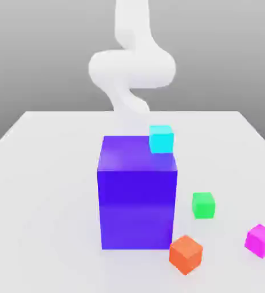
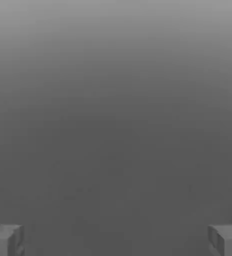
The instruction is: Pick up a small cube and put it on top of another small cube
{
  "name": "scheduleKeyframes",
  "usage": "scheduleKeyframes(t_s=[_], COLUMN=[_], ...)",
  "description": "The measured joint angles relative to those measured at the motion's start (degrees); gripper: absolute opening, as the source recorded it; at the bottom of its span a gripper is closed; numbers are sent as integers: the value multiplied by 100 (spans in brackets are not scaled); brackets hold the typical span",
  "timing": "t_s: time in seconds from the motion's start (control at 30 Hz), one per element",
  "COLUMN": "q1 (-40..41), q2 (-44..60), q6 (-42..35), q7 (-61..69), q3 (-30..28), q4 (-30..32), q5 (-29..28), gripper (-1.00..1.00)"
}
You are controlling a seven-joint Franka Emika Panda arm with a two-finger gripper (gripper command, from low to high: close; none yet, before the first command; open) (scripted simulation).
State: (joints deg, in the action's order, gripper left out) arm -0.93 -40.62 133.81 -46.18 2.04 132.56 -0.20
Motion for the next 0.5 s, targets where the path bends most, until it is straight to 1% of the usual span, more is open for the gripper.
scheduleKeyframes(t_s=[0.27,0.5], q1=[-315,-600], q2=[1681,3134], q6=[666,1234], q7=[-176,-459], q3=[708,1330], q4=[256,475], q5=[-161,-476], gripper=[0,0])
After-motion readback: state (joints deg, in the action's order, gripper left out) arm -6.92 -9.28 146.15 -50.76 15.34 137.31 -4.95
